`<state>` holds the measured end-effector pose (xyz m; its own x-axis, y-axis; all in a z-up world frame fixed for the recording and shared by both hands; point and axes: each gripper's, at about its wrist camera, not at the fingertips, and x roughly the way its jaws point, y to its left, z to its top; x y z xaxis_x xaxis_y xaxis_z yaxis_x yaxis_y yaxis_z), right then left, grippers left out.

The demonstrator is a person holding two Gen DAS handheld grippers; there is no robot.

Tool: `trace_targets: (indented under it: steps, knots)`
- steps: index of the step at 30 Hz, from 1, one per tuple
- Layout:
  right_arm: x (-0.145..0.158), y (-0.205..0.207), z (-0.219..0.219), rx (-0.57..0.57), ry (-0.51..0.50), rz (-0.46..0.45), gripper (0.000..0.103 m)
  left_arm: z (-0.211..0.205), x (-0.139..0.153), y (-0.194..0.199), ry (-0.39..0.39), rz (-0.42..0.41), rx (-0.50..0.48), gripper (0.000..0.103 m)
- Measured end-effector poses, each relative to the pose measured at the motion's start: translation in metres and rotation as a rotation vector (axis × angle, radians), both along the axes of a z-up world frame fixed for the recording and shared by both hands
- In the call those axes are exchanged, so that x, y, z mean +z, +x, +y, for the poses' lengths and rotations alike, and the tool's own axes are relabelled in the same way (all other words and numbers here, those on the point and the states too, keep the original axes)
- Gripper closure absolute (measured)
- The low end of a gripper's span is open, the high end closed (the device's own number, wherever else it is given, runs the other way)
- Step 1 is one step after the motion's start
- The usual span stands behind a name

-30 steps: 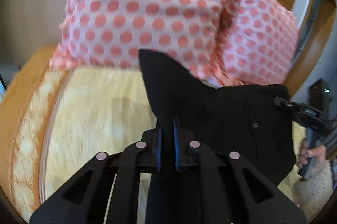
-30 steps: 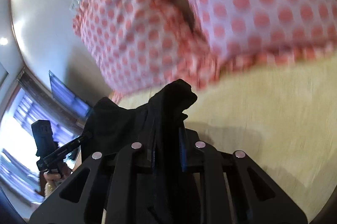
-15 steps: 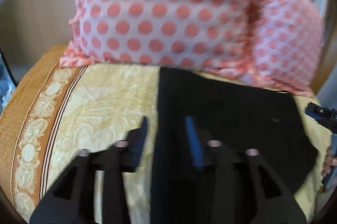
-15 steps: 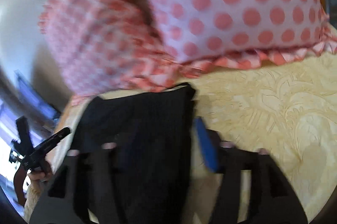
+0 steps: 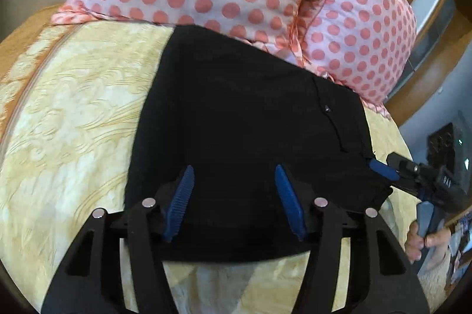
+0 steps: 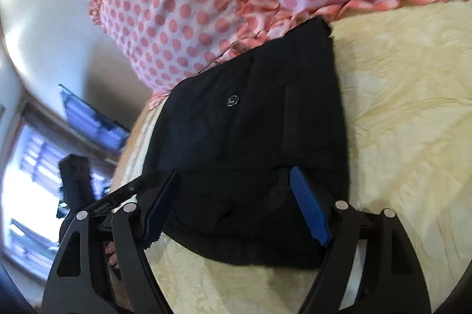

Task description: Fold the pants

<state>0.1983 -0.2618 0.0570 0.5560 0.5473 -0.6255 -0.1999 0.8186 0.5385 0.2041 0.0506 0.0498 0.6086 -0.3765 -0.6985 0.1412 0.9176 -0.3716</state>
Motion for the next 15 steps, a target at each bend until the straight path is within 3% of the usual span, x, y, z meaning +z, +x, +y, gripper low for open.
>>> trace_targets:
  steps: [1,2,4,7,11,15]
  knots:
    - [0.005,-0.012,0.003,-0.015,-0.051,-0.042,0.015,0.001,0.004,-0.01,0.016,-0.026,0.001,0.034]
    - [0.007,-0.022,0.003,-0.028,-0.08,-0.077,0.005,0.001,0.01,-0.026,0.065,-0.072,0.016,0.021]
    - [0.012,-0.053,0.009,-0.08,-0.152,-0.156,0.001,0.002,0.015,-0.054,0.152,-0.141,0.058,0.008]
    - [0.003,-0.09,0.022,-0.176,-0.255,-0.196,0.001,0.001,0.015,-0.094,0.253,-0.211,0.087,0.002]
    - [-0.017,-0.127,0.042,-0.222,-0.335,-0.235,0.001,-0.004,-0.001,-0.132,0.384,-0.217,0.149,0.002]
    - [-0.032,-0.143,0.063,-0.213,-0.411,-0.253,0.001,-0.004,-0.017,-0.154,0.415,-0.218,0.16,0.002]
